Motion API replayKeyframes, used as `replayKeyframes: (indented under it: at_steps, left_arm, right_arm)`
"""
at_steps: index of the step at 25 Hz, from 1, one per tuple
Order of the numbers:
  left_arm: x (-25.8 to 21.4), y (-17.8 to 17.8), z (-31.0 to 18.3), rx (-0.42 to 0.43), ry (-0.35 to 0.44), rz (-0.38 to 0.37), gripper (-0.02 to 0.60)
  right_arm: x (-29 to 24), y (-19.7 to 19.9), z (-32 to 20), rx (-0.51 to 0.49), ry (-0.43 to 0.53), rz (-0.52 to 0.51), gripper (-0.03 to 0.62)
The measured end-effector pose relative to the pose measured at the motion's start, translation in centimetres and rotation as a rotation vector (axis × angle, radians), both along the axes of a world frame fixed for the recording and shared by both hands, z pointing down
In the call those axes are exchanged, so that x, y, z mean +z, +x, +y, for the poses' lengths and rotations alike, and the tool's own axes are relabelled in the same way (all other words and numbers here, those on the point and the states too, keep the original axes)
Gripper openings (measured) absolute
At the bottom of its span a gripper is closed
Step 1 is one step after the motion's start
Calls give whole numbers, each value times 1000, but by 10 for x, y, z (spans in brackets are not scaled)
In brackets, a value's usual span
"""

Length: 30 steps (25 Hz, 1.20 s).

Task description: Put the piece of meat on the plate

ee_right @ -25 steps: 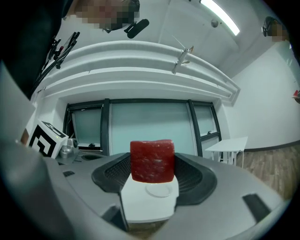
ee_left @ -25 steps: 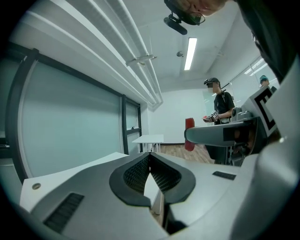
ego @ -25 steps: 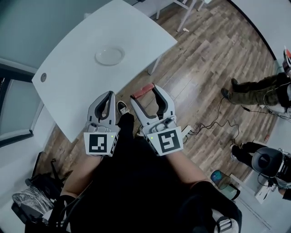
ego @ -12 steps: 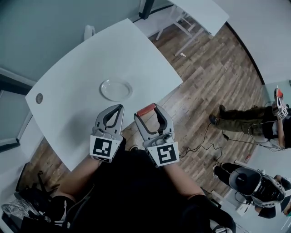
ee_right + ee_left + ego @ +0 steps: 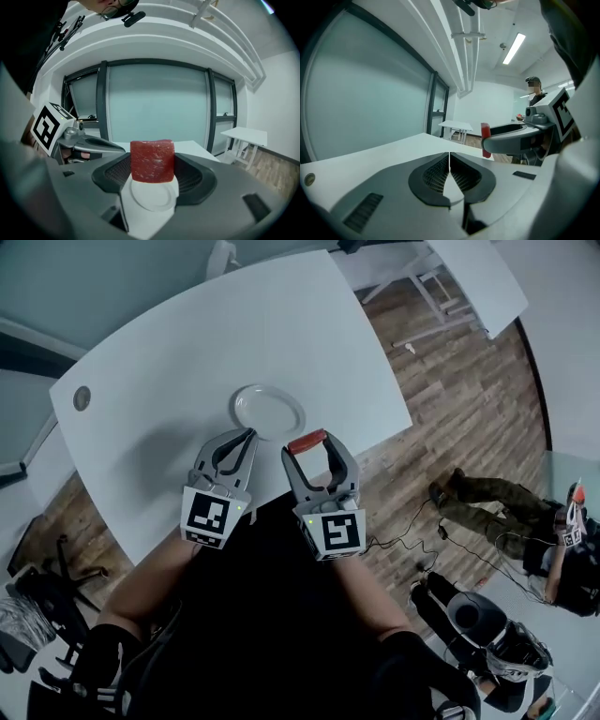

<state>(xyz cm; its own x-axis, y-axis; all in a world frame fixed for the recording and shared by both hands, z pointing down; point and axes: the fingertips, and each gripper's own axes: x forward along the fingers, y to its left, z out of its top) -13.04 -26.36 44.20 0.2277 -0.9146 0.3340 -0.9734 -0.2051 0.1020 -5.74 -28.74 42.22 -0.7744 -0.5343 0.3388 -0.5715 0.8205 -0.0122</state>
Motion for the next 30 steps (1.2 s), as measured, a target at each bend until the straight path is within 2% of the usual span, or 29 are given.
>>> replayKeyframes:
  at_steps: [7,17,22,30]
  left_arm:
    - [46,-16,-20,-51,-101,-7,5]
    - [110,-27,-36,-103,-238,1,5]
    - [121,-33,-37,-142,-269,3,5]
    - [132,-50,-41,-186,-293,15,5]
  right_arm:
    - [62,-31,-16,-94,-93,90,287]
    - [135,-51,-30,-193,-170,247,287]
    - [152,-59,-30,-234,-227,316,287]
    - [158,-75,-28,-275,-214,401,287]
